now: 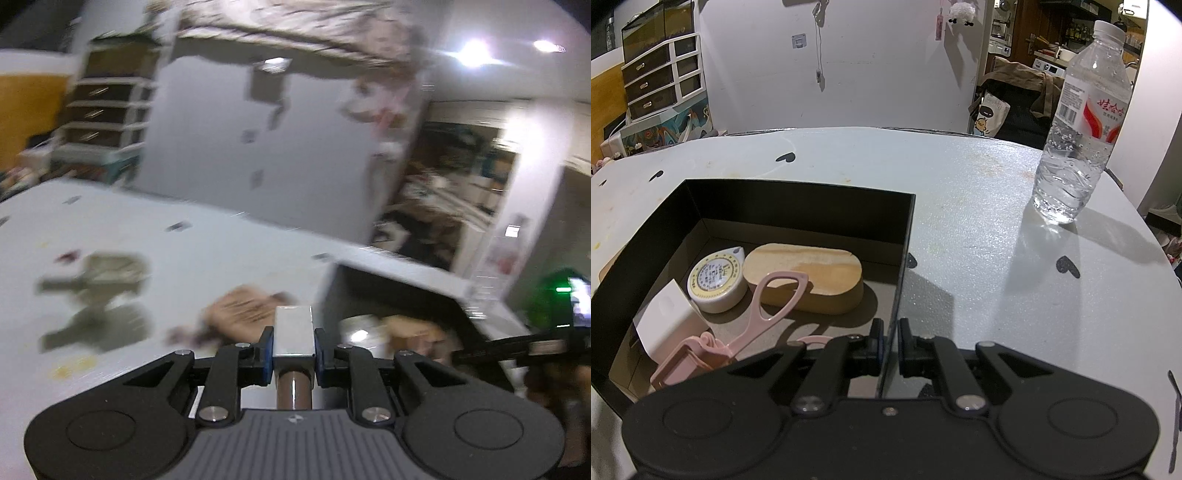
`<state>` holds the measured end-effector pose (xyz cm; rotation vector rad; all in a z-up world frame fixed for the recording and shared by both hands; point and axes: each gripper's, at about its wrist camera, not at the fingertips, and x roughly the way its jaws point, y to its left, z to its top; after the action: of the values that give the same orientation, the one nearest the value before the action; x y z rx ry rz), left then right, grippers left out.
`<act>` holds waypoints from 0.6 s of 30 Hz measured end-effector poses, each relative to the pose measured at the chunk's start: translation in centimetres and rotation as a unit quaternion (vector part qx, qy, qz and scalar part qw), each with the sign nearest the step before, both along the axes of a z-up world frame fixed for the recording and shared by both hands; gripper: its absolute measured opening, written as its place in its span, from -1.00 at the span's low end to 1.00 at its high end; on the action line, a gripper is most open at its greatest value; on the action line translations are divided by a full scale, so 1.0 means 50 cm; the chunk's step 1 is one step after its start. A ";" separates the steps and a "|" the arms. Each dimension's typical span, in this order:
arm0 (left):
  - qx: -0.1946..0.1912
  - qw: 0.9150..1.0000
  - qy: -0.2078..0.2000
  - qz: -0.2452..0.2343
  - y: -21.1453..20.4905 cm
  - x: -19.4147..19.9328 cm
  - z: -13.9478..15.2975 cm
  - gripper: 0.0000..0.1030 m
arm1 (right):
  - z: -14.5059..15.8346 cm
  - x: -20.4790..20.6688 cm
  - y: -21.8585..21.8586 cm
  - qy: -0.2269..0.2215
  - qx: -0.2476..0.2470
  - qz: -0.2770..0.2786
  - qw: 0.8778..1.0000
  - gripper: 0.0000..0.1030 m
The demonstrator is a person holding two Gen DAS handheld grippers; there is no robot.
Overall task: Organize rigid objects
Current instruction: 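Lift the brown cylinder with the left tool and carry it toward the box, then lower the brown cylinder into the black box and open the left tool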
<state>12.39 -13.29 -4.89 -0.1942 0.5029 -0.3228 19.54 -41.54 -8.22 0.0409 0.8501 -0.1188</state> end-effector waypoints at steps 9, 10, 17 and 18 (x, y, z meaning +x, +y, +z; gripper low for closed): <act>-0.058 0.992 0.038 -0.109 -0.168 0.058 0.014 -0.58 | 0.000 0.000 0.000 0.000 0.001 0.001 1.000 -0.85; -0.066 0.990 0.051 -0.111 -0.180 0.069 0.010 -0.58 | -0.001 0.000 -0.001 0.000 0.002 0.001 1.000 -0.85; -0.107 0.979 0.130 -0.111 -0.216 0.119 -0.037 -0.58 | -0.001 -0.001 -0.002 0.000 0.004 0.001 1.000 -0.84; -0.113 0.977 0.140 -0.113 -0.218 0.122 -0.044 -0.58 | -0.001 -0.002 -0.002 0.000 0.004 0.001 1.000 -0.84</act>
<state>18.52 -24.21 -7.07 -0.4077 0.7705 -0.5802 19.46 -41.64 -8.27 0.0471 0.8507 -0.1133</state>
